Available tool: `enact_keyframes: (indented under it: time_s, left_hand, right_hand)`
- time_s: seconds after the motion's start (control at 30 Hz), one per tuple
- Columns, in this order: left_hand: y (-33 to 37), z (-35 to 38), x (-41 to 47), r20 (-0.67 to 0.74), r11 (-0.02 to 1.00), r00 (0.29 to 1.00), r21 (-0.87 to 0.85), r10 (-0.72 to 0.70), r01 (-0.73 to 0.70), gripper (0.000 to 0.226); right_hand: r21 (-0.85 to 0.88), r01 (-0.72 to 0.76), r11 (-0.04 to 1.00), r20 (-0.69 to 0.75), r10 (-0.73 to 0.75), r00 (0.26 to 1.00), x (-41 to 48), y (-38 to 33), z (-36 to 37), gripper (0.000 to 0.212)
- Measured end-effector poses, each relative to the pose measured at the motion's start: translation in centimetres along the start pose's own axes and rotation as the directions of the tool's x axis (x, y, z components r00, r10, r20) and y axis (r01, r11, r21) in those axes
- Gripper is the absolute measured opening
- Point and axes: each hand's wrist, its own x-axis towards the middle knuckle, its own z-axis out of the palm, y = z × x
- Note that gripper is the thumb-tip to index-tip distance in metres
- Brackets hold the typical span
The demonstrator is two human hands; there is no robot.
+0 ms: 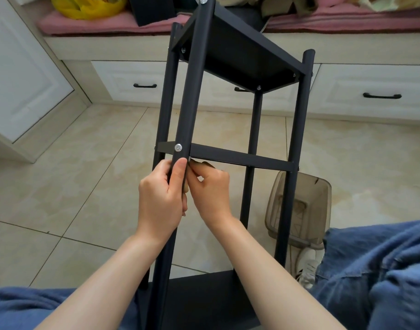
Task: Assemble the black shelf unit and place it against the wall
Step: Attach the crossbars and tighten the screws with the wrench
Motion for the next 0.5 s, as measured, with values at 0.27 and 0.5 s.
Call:
enact_keyframes:
  time_s: [0.27,0.5]
  left_hand:
    - [-0.1,-0.1,0.1,0.004,1.000,1.000,-0.004,0.000,0.000,0.042]
    - [-0.2,-0.7,0.2,-0.009,0.999,0.999,-0.013,-0.033,0.033,0.048]
  right_hand:
    - [0.136,-0.070,0.988,-0.074,0.081,0.994,-0.1,-0.1,1.6,0.019]
    - [0.011,0.009,1.000,-0.015,-0.009,1.000,-0.5,0.9,0.5,0.023]
